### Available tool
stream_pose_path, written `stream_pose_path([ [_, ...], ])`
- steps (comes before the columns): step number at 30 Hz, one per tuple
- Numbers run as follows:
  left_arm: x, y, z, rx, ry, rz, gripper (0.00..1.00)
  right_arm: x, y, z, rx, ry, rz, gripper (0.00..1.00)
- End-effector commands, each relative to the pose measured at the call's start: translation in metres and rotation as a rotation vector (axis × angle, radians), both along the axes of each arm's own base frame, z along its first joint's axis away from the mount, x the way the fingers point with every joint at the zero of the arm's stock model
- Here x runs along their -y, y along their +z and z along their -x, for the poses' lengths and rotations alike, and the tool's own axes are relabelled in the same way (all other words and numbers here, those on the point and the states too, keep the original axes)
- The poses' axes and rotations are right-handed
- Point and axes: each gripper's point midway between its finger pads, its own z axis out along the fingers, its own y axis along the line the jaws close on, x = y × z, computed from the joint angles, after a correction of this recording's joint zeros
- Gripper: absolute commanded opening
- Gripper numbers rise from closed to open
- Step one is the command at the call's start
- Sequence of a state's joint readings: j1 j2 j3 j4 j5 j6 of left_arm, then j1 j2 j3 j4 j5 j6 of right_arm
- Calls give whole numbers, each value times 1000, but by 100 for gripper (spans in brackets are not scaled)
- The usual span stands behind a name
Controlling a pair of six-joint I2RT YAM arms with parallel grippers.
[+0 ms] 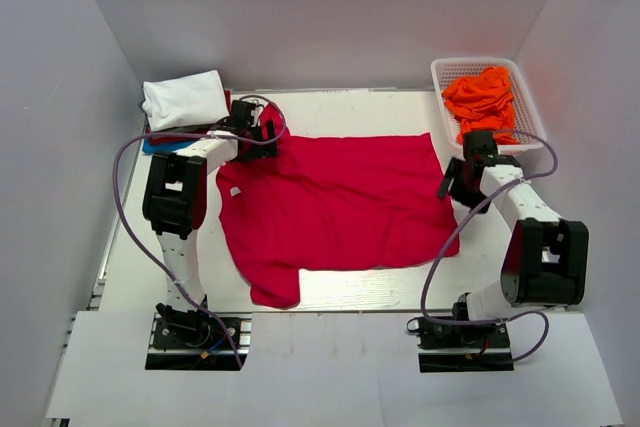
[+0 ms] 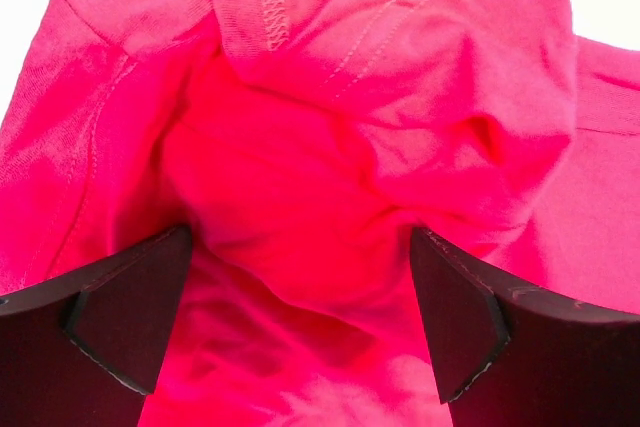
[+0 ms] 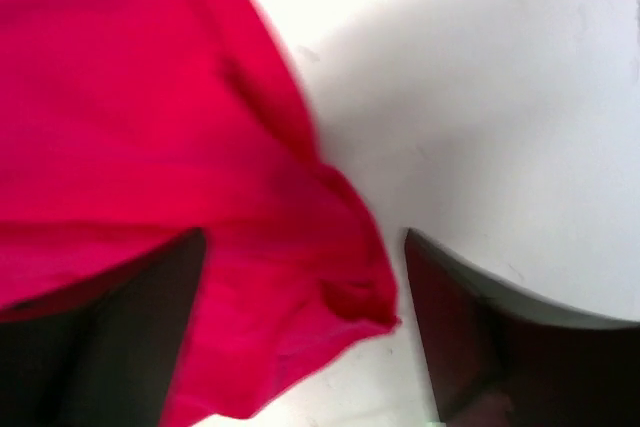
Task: Fold and stack the t-shirts
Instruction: Flatten out the tshirt
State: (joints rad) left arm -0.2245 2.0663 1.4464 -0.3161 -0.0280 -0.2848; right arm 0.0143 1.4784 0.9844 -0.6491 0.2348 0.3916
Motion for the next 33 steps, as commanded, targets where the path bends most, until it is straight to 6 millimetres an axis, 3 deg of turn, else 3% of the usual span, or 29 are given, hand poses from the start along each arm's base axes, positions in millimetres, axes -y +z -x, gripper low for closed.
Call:
stream_pose_path([
  [1,12,65,-12,111,-49,46,100,-35,51,-49,229,168,-117,90],
  [4,13,87,-16,150,-42,61,100,-61,64,-69,293,259,-161,90],
  [6,12,97,-22,172,-42,74,100,-78,54,-76,275,307,-192,90],
  [8,9,92,-27,159,-26,54,100,-88,55,-91,277,337,-189,90],
  [9,10,90,-31,158,-26,54,100,-93,44,-100,251,336,-188,90],
  [11,14,88,-38,150,-35,37,100,-103,54,-119,290,350,-188,90],
  [12,16,71,-43,124,-35,32,100,-105,35,-124,245,339,-194,90],
  [13,16,64,-46,107,-35,28,100,-109,34,-130,250,350,-192,90],
  [14,18,68,-55,119,-35,31,100,-108,46,-146,288,333,-163,90],
  [15,21,48,-58,87,-42,32,100,-109,25,-150,242,324,-156,90],
  [17,29,46,-71,102,-52,36,100,-115,21,-165,248,328,-139,90],
  [19,32,26,-82,87,-58,26,100,-118,5,-171,218,312,-146,90],
  [21,36,13,-92,81,-65,32,100,-121,3,-185,224,307,-146,90],
  [22,38,22,-104,108,-74,29,100,-121,-9,-189,200,304,-142,90],
  [23,38,-6,-105,59,-74,19,100,-119,-9,-195,207,297,-127,90],
  [24,39,-12,-109,53,-74,18,100,-117,-11,-197,205,288,-122,90],
  [25,44,-4,-120,82,-81,32,100,-115,-19,-199,192,281,-115,90],
  [29,50,-28,-133,92,-80,52,100,-113,-48,-206,140,262,-108,90],
  [31,52,-38,-140,110,-80,55,100,-116,-49,-223,156,264,-105,90],
  [32,50,-41,-143,111,-58,51,100,-119,-41,-236,186,270,-106,90],
  [33,49,-41,-148,126,-45,54,100,-116,-70,-229,109,267,-98,90],
])
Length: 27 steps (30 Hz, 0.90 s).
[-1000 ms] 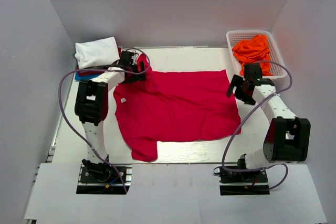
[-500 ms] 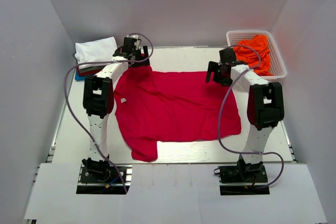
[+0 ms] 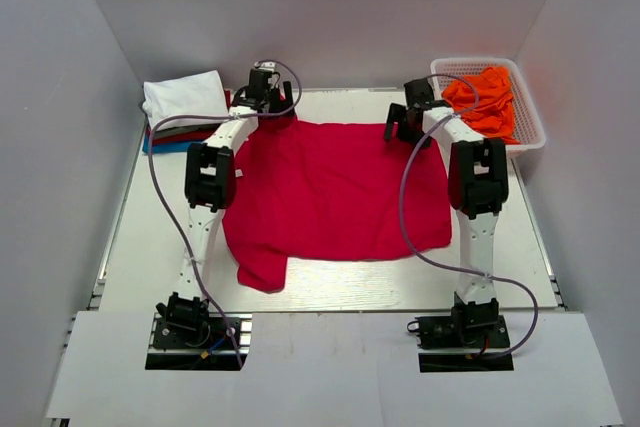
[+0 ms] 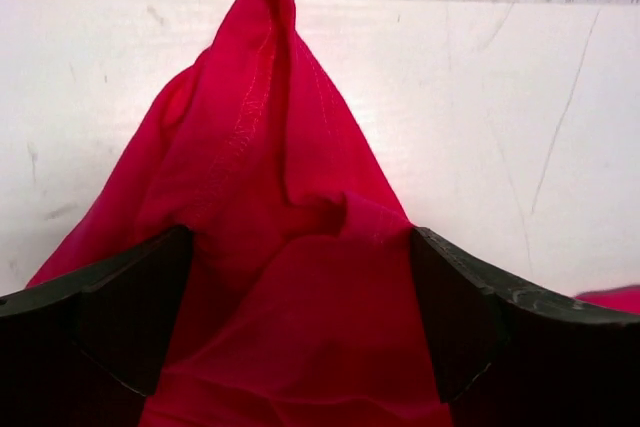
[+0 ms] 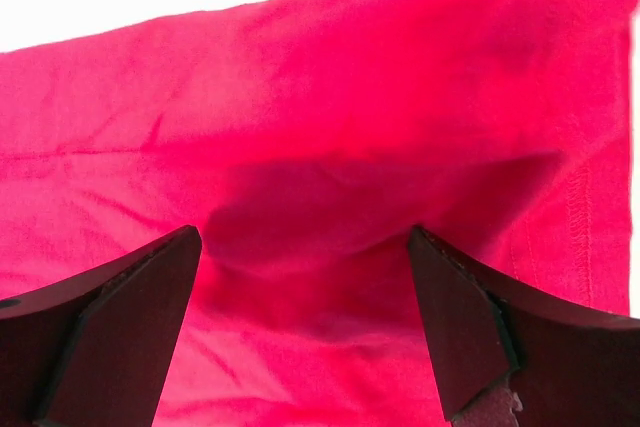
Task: Fold and stack the t-shirts
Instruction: Flatten out the tshirt
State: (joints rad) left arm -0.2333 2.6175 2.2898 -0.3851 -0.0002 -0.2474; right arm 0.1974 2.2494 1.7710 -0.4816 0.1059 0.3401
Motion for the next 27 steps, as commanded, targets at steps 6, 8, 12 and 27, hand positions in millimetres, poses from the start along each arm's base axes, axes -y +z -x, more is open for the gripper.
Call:
stream_pose_path([
  [6,16,11,-23,60,-15,105,100,-11,17,-57,93,54,28,90],
  [8,20,47,-29,129,-30,128,100,-18,51,-62,170,89,6,90],
  [12,20,130,-14,204,-51,155,100,-39,104,-45,265,194,5,90],
  [27,-63,124,373,-235,303,325,100,-46,100,168,184,227,-162,90],
])
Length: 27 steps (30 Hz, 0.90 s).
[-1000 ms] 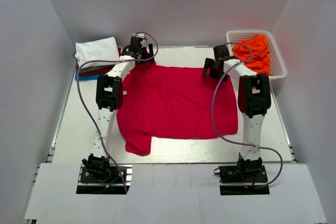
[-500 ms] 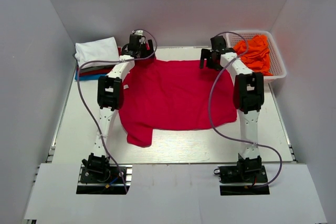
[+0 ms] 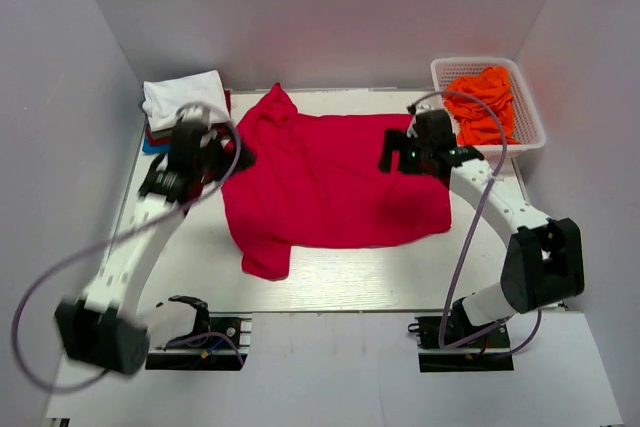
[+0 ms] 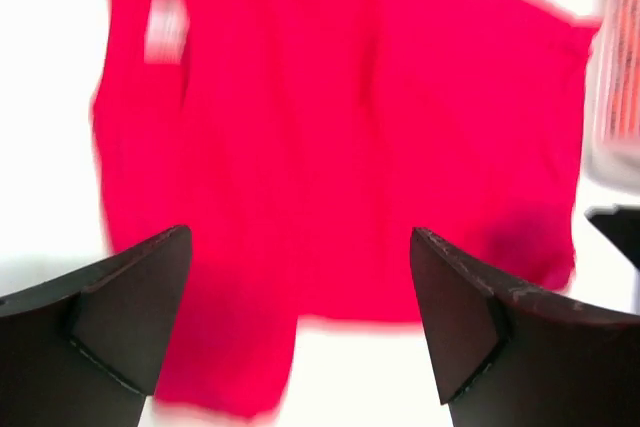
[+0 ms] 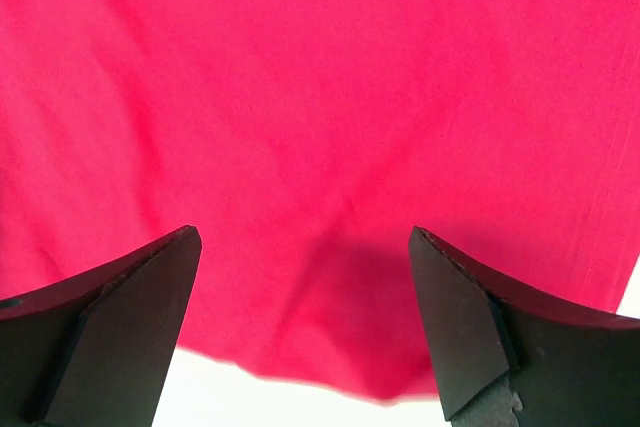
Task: Fold and stack the t-shirts
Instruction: Flatten out the tshirt
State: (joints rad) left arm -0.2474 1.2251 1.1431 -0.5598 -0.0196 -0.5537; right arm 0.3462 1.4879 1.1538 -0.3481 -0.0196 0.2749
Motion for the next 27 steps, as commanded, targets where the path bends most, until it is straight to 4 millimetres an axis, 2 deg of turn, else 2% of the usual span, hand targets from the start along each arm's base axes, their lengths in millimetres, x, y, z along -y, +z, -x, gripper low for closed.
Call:
stream_pose_path([
  [1,-3,-79,91,-285,78,136,100,7,-25,28,-64,-43,-40,90],
  [2,-9,-95,120,-339,110,152,100,9,-22,33,-54,-58,-50,90],
  [3,-11,-103,131,-363,121,153,100,12,-37,45,-92,-58,-39,90],
  [4,-19,-119,149,-413,166,142,100,16,-33,50,-82,-77,-43,90],
  [5,-20,-126,152,-431,169,137,100,16,-30,51,-75,-79,-46,90],
  [7,-21,-142,165,-480,181,139,100,20,-36,61,-91,-91,-42,90],
  [9,-16,-149,168,-499,174,166,95,29,-36,63,-83,-121,-16,90],
  [11,-18,-170,182,-570,185,160,85,32,-36,64,-87,-132,-5,90],
  [13,-14,-182,185,-592,193,188,76,34,-39,66,-98,-138,7,90],
  [15,-14,-185,189,-618,206,187,66,33,-44,66,-118,-138,6,90],
  [16,-15,-190,192,-636,209,180,64,33,-46,66,-127,-141,9,90],
  [20,-14,-199,192,-625,198,182,60,34,-52,65,-141,-150,11,90],
  [22,-14,-211,195,-655,200,160,60,34,-56,65,-154,-152,21,90],
  [26,-22,-225,182,-647,228,90,59,30,-59,63,-162,-146,10,90],
  [27,-21,-222,177,-643,228,74,57,30,-62,63,-172,-146,10,90],
])
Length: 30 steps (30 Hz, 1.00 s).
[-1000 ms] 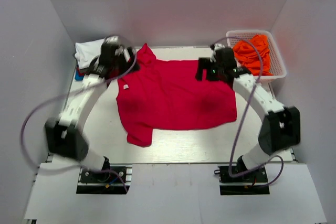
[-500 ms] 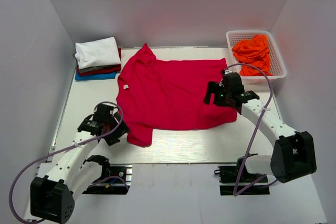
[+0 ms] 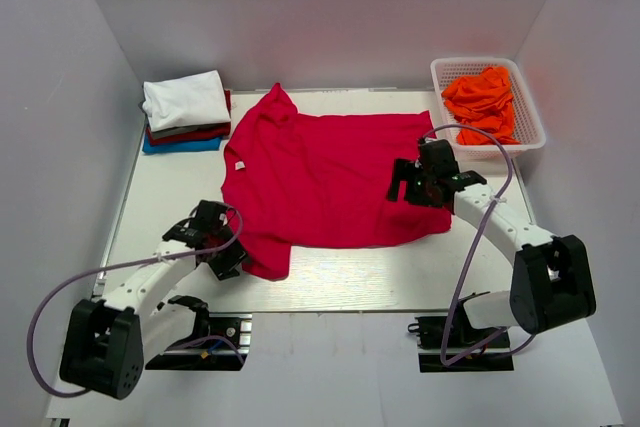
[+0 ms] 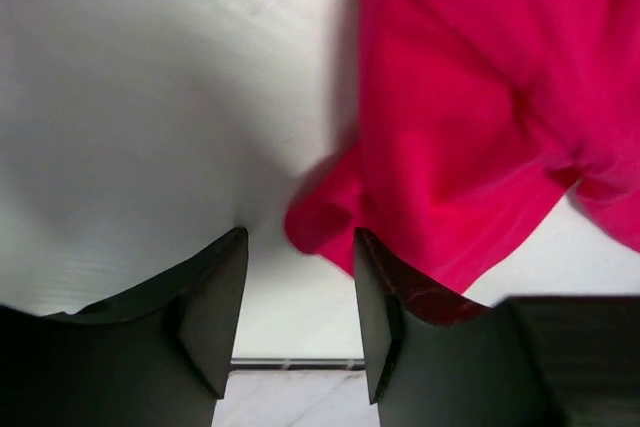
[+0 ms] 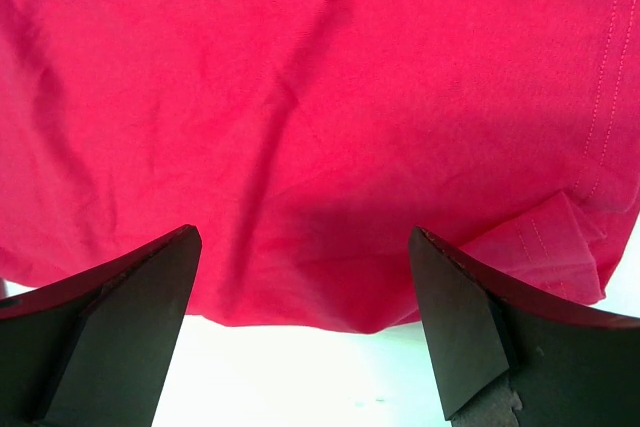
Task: Fold and stack the t-shirts
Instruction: Flatten out the tshirt
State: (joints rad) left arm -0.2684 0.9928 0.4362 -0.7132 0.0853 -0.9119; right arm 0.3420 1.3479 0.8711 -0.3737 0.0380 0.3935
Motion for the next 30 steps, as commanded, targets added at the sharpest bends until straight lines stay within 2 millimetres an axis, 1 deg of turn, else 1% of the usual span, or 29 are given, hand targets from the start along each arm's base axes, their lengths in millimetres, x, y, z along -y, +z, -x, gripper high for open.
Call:
stream_pose_path([
  [1,-4,-8,-17,24,-15,-77,54,-2,2,-6,0,-19,-14,90],
  [2,-4,-11,-19,21,-24,-81,51,-3,1,-6,0,-17,-15,90],
  [3,0,-17,-16,-8,-41,-77,40,-2,0,-7,-2,-26,-14,90],
  [4,4,-18,-15,-12,-65,-66,30,-2,-3,-5,-11,-20,-8,90],
  [5,5,-18,-14,-14,-68,-58,18,-1,-4,-6,-12,-25,-7,90],
  [6,7,-16,-10,-40,-81,-55,0,0,-6,-5,-14,-28,0,90],
  [7,7,-11,-8,-48,-70,-53,0,1,-7,-5,-17,-35,1,90],
  [8,7,-1,-13,-36,-58,-56,0,2,-10,-4,-31,-51,5,90],
  [9,0,4,1,-96,-44,-88,0,3,-13,-3,-37,-56,11,90],
  [10,-3,14,4,-102,-41,-101,0,4,-15,-1,-46,-59,13,90],
  [11,1,37,-5,-75,-7,-81,0,5,-18,-1,-55,-72,14,90],
  [12,-4,46,9,-130,-8,-100,0,7,-21,1,-63,-81,22,90],
  [13,-2,56,13,-149,-13,-87,0,10,-25,3,-76,-95,31,90],
  [14,6,74,9,-146,-5,-47,0,11,-27,4,-83,-104,34,90],
  [15,4,76,24,-231,-7,-61,0,12,-29,6,-91,-109,38,90],
  [18,10,83,45,-347,-5,-29,0,14,-36,10,-115,-116,51,90],
  [19,7,80,63,-428,-4,-40,0,17,-38,12,-121,-121,61,90],
  [20,5,76,77,-473,-4,-39,0,19,-40,13,-129,-127,66,90],
  [21,8,79,77,-467,2,-14,0,20,-43,15,-139,-129,83,90],
  [22,15,82,85,-489,9,34,1,25,-45,16,-146,-140,100,90],
  [23,17,81,94,-490,16,66,7,25,-46,15,-150,-143,103,90],
  [24,20,79,101,-511,13,95,8,26,-48,15,-155,-145,115,90],
  [25,30,81,111,-557,15,167,8,29,-51,15,-168,-153,124,90],
  [26,31,76,124,-604,18,189,8,28,-51,15,-172,-150,126,90],
  [27,37,78,131,-630,5,235,13,27,-52,13,-176,-150,129,90],
  [28,38,78,133,-643,6,242,19,27,-52,12,-177,-150,126,90],
  [30,39,84,123,-590,-3,242,30,25,-50,8,-175,-146,124,90],
])
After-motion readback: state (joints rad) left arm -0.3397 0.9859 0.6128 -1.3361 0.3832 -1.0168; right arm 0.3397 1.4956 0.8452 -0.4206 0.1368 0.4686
